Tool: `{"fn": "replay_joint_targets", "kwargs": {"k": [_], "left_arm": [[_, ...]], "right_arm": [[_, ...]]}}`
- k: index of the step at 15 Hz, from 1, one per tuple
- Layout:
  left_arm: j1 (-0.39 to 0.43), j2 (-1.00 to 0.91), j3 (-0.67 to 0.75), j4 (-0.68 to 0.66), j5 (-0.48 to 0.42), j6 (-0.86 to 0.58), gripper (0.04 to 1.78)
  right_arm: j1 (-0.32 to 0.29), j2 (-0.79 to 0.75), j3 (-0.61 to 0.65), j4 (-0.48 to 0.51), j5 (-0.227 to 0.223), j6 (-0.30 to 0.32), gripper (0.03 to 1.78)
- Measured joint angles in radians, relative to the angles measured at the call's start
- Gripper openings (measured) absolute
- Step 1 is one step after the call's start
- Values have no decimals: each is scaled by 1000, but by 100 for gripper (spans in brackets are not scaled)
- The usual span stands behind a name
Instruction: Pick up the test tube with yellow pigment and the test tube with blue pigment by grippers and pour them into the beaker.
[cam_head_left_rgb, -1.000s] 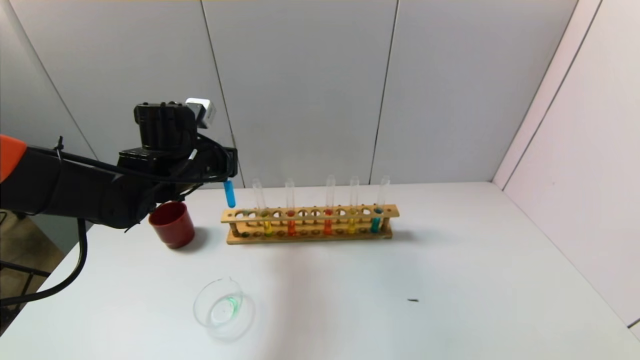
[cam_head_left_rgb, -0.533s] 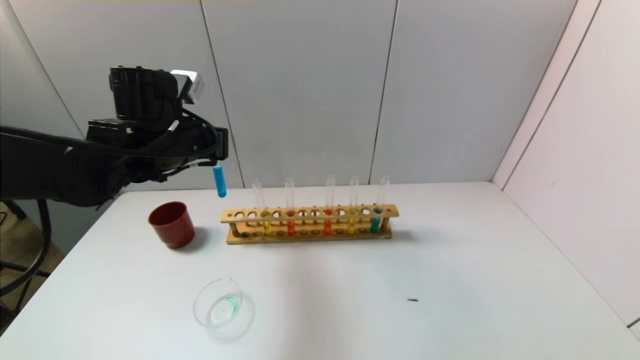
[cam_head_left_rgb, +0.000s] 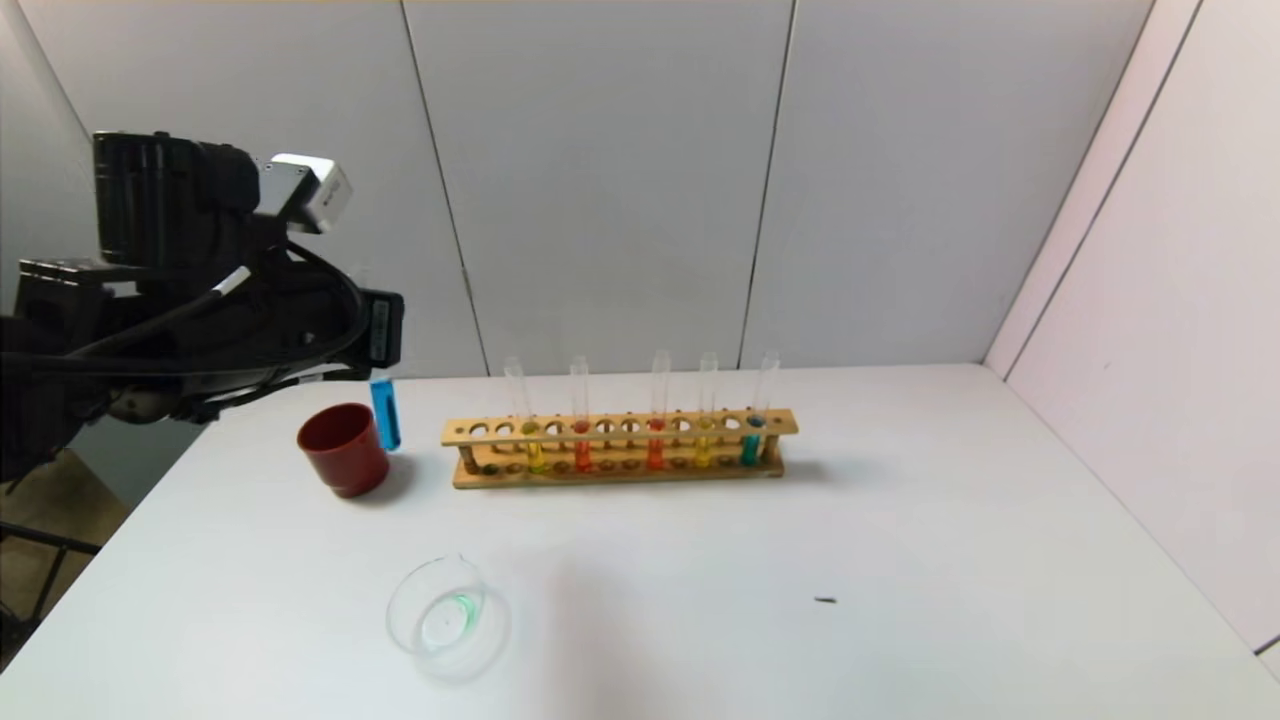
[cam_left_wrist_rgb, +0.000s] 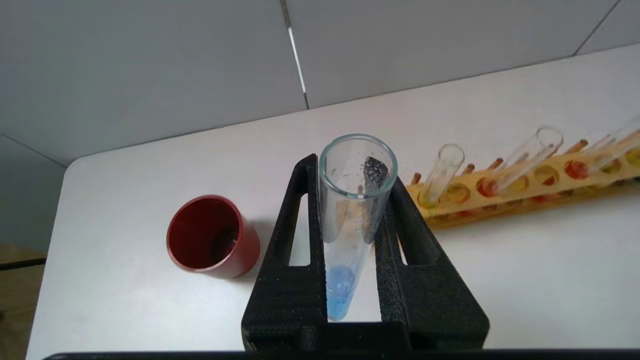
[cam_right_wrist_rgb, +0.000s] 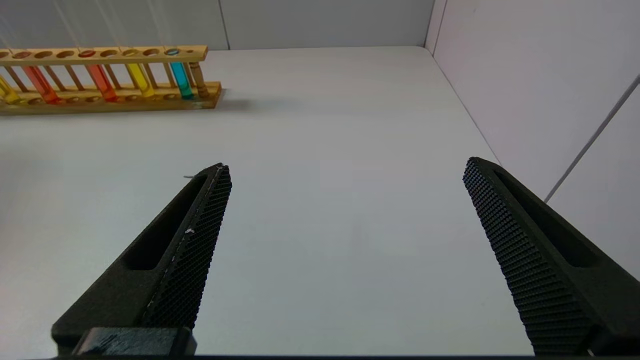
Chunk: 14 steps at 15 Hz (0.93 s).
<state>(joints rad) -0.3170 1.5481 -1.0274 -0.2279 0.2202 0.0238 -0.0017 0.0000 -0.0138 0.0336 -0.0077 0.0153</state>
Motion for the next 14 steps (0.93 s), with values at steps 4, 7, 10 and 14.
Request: {"fn": "replay_joint_targets", "kwargs": {"k": [4, 7, 10, 14], "left_arm": [[1, -94, 128, 34, 57, 41, 32], [4, -139, 207, 77, 74, 115, 32], [6, -149, 258, 81, 76, 191, 32], [27, -134, 315, 81, 82, 303, 32]], "right_arm": [[0, 0, 0, 0, 0, 0, 170], [0, 0, 0, 0, 0, 0, 170], [0, 0, 0, 0, 0, 0, 170], [0, 0, 0, 0, 0, 0, 170]]}}
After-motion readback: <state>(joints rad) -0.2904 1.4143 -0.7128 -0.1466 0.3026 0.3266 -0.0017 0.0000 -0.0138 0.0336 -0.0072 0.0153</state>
